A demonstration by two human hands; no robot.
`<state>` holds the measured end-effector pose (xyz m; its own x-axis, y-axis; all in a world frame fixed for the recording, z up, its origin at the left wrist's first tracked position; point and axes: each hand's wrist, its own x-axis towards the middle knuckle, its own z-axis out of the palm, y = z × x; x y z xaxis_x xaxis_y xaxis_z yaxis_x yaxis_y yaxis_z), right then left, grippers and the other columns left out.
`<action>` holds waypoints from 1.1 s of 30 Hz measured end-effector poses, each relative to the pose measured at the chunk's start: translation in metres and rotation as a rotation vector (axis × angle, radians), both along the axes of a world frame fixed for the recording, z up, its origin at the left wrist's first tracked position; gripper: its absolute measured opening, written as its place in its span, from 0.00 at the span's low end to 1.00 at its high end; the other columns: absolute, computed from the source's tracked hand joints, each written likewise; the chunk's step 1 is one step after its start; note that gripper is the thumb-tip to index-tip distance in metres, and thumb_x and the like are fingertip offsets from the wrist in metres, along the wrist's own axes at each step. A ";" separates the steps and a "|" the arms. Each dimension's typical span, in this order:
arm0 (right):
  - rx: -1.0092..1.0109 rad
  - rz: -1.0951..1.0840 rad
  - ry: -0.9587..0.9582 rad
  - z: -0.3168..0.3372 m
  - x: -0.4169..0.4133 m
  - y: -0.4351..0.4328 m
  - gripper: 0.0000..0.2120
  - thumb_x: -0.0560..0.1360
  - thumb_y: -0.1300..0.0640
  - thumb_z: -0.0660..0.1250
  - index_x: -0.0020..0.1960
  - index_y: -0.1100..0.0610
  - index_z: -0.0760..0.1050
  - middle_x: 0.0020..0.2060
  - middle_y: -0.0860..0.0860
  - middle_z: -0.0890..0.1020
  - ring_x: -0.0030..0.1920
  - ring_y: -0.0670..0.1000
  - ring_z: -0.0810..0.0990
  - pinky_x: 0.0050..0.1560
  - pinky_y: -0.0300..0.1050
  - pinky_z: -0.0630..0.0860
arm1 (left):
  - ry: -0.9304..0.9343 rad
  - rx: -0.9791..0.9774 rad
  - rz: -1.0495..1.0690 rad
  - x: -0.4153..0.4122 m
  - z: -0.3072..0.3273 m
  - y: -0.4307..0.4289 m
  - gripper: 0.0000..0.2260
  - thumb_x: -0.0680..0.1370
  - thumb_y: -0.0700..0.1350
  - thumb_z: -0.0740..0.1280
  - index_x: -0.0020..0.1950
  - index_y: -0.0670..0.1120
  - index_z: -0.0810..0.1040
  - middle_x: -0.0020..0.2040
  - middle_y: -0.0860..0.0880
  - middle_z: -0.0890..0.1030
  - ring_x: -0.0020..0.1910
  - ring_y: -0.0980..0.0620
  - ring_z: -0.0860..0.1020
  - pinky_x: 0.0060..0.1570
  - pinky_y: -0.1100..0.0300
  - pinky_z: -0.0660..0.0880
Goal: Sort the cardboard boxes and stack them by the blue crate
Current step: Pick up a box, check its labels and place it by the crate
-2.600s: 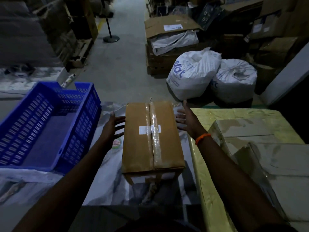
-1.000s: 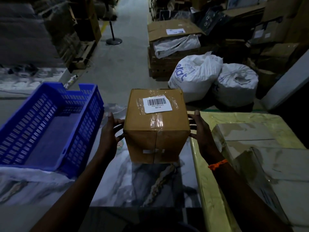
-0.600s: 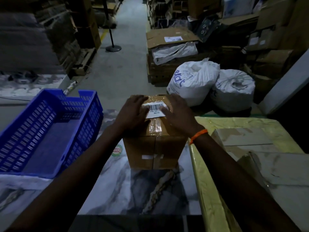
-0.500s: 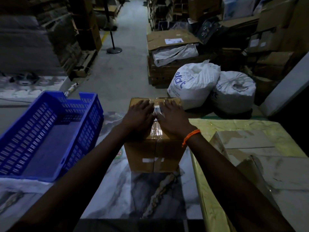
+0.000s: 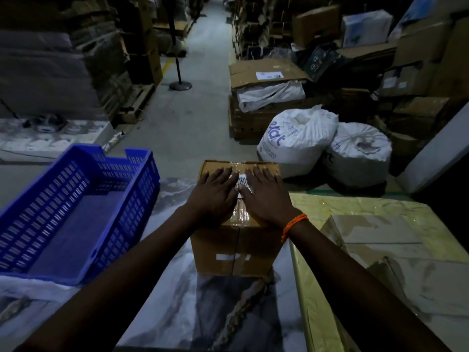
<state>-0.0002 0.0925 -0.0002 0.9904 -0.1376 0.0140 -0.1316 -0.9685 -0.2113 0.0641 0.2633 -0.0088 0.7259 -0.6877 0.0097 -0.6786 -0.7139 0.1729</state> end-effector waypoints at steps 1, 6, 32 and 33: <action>0.010 0.009 -0.005 0.001 -0.003 0.000 0.32 0.85 0.37 0.48 0.84 0.51 0.53 0.84 0.53 0.54 0.83 0.55 0.50 0.82 0.58 0.46 | -0.008 -0.007 -0.004 -0.002 0.002 0.003 0.28 0.85 0.60 0.42 0.84 0.51 0.52 0.84 0.47 0.52 0.83 0.47 0.50 0.79 0.43 0.48; 0.004 0.057 -0.063 0.007 -0.035 0.000 0.40 0.78 0.32 0.41 0.83 0.53 0.58 0.83 0.54 0.58 0.83 0.56 0.54 0.80 0.59 0.53 | -0.038 -0.008 -0.062 -0.032 0.014 0.031 0.38 0.77 0.65 0.35 0.83 0.50 0.56 0.84 0.47 0.53 0.83 0.48 0.50 0.79 0.43 0.47; 0.842 -0.332 -0.391 -0.030 -0.108 -0.001 0.38 0.77 0.43 0.73 0.82 0.44 0.60 0.76 0.48 0.71 0.73 0.47 0.72 0.67 0.43 0.75 | 0.070 -0.591 0.323 -0.079 -0.024 0.052 0.36 0.78 0.66 0.64 0.81 0.52 0.59 0.83 0.48 0.54 0.81 0.45 0.54 0.74 0.48 0.57; 0.889 -0.347 -0.366 -0.031 -0.111 -0.004 0.38 0.76 0.41 0.73 0.81 0.43 0.61 0.74 0.47 0.74 0.71 0.47 0.74 0.61 0.36 0.76 | 0.176 -0.688 0.411 -0.082 -0.023 0.051 0.39 0.76 0.66 0.67 0.81 0.52 0.58 0.82 0.47 0.58 0.79 0.45 0.60 0.73 0.48 0.62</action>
<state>-0.1113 0.0887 -0.0316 0.8494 -0.5244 0.0601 -0.1585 -0.3620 -0.9186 -0.0178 0.3147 -0.0316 0.9490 -0.2480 0.1948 -0.3079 -0.5953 0.7422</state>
